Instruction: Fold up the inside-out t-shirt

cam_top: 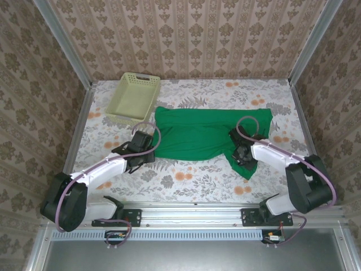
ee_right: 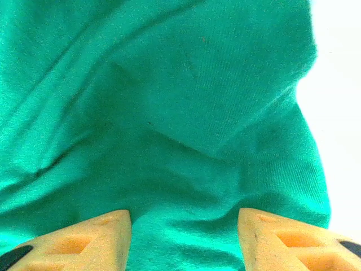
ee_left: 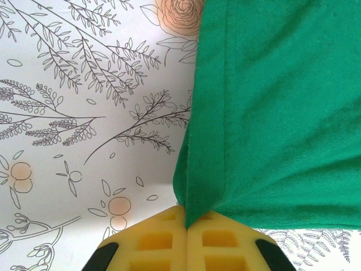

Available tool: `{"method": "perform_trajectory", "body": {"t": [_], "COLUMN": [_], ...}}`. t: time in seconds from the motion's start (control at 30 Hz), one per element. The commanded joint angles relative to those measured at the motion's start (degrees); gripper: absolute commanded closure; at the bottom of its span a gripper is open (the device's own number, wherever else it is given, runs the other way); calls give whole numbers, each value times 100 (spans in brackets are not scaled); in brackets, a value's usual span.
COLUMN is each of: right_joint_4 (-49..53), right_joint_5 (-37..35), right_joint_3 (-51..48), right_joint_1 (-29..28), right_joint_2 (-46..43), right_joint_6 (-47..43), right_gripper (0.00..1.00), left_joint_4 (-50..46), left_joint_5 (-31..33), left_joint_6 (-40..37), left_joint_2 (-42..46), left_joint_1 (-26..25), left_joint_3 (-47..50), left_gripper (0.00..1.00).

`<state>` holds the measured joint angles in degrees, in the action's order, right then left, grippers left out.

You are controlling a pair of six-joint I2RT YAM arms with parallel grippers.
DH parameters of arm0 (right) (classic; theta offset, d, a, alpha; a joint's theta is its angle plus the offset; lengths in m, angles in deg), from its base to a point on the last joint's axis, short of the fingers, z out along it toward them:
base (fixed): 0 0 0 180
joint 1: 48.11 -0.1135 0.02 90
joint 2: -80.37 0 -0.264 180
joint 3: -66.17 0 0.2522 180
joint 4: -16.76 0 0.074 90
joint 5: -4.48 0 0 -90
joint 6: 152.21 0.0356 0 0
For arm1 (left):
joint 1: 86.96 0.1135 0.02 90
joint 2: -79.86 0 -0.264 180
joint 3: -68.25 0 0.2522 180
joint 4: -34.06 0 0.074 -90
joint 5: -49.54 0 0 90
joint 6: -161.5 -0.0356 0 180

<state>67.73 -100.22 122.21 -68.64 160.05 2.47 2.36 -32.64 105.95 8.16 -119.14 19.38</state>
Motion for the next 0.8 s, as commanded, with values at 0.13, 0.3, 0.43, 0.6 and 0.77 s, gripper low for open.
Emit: {"method": "perform_trajectory", "body": {"t": [0.13, 0.3, 0.43, 0.6, 0.77], "right_joint_4": [1164, 1481, 1210, 651, 204], "right_joint_5": [-520, -499, -302, -185, -176], "right_joint_3": [-460, -795, -1107, -1266, -1247], "right_joint_1": [-253, -631, -848, -1074, -1153], "right_joint_2": [-1333, -1623, -1546, -1122, -565], "right_joint_6": [523, 1271, 1738, 2142, 2302], "right_gripper": [46, 46, 46, 48, 55], "left_joint_4": [-203, -202, -212, -193, -241], "left_joint_5": [150, 127, 132, 158, 137], "left_joint_6": [47, 76, 74, 78, 22], "left_joint_2": [7, -62, -72, -63, -134], "left_joint_1": [37, 37, 37, 37, 37], "left_joint_3": [-36, -89, -101, -62, -169], "left_gripper": [100, 100, 100, 100, 100]}}
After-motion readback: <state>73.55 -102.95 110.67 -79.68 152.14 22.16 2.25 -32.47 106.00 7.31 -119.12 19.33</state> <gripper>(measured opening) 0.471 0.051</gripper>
